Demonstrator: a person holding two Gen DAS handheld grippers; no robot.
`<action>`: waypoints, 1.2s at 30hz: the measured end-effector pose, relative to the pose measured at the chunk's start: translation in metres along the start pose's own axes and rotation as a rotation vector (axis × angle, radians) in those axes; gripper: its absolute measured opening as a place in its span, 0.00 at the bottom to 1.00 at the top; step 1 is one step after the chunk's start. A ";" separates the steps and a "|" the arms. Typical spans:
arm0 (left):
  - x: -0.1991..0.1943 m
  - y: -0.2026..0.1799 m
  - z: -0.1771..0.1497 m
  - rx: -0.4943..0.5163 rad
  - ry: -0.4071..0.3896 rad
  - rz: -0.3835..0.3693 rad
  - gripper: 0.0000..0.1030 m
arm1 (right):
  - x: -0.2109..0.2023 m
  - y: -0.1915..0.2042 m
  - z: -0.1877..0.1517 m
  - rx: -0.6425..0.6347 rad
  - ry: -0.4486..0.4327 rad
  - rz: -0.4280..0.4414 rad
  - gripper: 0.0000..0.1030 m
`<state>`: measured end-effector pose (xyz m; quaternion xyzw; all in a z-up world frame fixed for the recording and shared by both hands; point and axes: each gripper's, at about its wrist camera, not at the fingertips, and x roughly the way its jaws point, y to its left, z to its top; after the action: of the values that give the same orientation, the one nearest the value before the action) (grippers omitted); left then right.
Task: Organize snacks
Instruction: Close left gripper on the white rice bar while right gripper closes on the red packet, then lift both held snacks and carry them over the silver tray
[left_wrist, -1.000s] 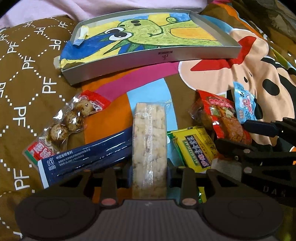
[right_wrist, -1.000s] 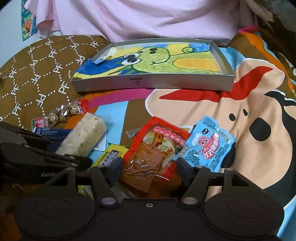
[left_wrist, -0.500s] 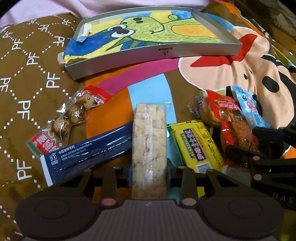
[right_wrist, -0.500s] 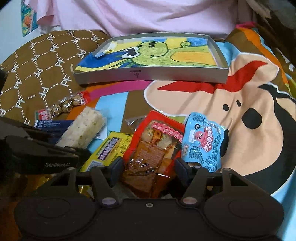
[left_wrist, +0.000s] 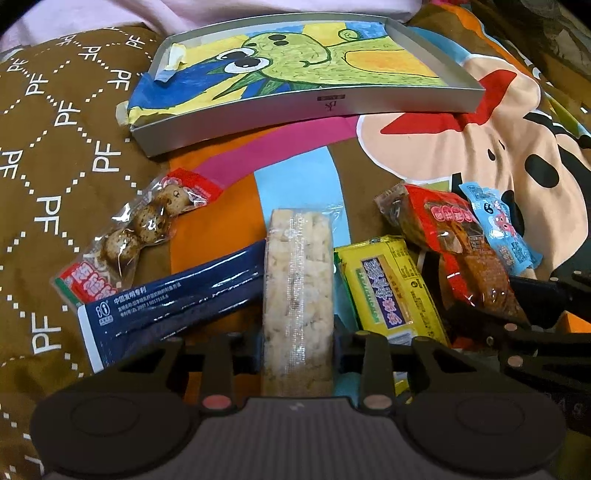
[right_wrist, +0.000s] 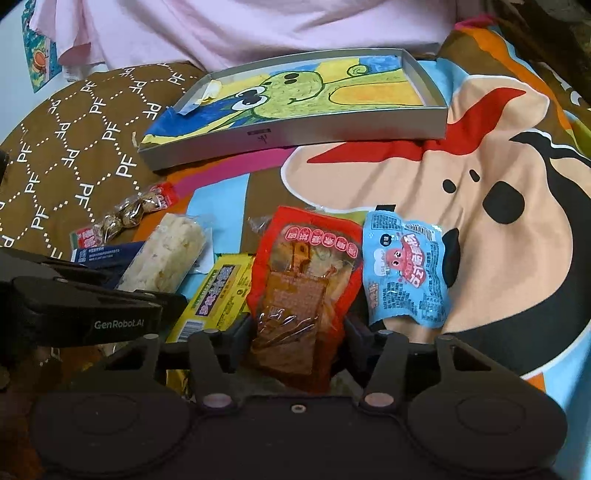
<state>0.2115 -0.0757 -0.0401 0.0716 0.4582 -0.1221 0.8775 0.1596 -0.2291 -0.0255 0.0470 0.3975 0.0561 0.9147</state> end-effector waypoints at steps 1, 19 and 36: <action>0.000 0.000 0.000 0.001 0.000 0.002 0.35 | -0.001 0.001 -0.001 -0.005 -0.002 -0.001 0.52; -0.031 -0.008 -0.017 -0.028 -0.005 0.032 0.35 | -0.031 0.022 -0.018 -0.173 -0.053 -0.049 0.50; -0.082 -0.025 -0.034 -0.072 -0.071 0.084 0.35 | -0.073 0.019 -0.031 -0.202 -0.141 -0.013 0.49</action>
<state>0.1331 -0.0800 0.0075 0.0547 0.4273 -0.0711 0.8996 0.0865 -0.2194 0.0087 -0.0442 0.3249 0.0862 0.9408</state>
